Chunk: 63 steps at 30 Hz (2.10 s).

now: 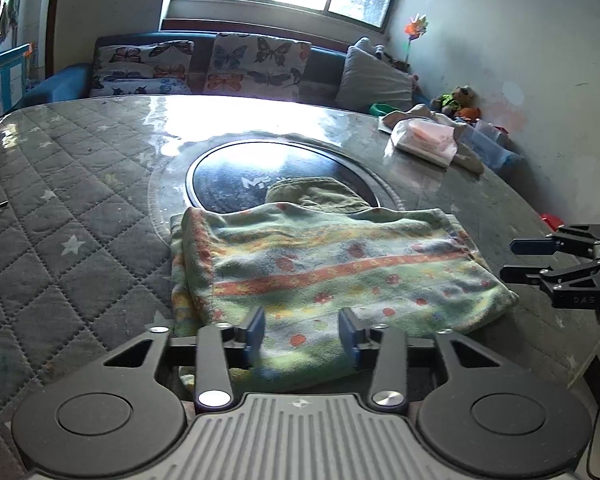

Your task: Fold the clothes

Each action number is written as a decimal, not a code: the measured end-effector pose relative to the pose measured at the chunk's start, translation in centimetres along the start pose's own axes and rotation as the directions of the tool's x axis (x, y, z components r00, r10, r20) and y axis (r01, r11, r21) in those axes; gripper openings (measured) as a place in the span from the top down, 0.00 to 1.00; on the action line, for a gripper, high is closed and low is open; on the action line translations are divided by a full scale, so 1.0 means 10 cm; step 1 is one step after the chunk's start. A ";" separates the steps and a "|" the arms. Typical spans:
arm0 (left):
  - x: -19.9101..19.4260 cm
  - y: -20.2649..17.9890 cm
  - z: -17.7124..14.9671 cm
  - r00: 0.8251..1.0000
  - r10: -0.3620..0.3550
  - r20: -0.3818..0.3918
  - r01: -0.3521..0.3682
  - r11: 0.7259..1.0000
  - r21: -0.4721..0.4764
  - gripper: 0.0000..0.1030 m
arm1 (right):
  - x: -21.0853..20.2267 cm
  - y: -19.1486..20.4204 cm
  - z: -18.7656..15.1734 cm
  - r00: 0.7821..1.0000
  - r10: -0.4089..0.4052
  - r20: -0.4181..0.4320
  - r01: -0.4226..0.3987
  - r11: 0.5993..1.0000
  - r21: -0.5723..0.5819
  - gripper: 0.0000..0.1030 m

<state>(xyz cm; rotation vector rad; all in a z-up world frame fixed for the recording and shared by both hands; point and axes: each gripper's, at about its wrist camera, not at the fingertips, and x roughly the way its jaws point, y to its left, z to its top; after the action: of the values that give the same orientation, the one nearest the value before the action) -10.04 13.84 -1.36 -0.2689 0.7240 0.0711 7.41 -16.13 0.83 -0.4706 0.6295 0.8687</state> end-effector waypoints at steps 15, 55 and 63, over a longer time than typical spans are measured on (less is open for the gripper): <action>-0.11 -0.14 0.01 0.999 0.052 -0.006 -0.052 0.998 -0.018 0.18 | 0.00 0.38 -0.08 0.991 0.089 0.100 -0.096 0.993 0.063 0.14; -0.11 0.91 0.15 1.000 0.022 0.008 -0.017 0.918 -0.396 0.14 | 0.70 2.16 0.63 0.943 0.330 0.035 -0.291 0.872 -0.394 0.85; 0.03 0.94 0.15 0.995 -0.102 -0.006 0.082 0.836 -0.543 0.14 | 0.52 1.75 0.78 0.911 0.397 0.116 -0.373 0.910 -0.184 0.88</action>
<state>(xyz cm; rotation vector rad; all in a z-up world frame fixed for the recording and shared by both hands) -10.32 23.34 -2.56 -0.8543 0.7136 0.1822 -1.91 1.41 0.70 -0.4228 0.5222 1.3274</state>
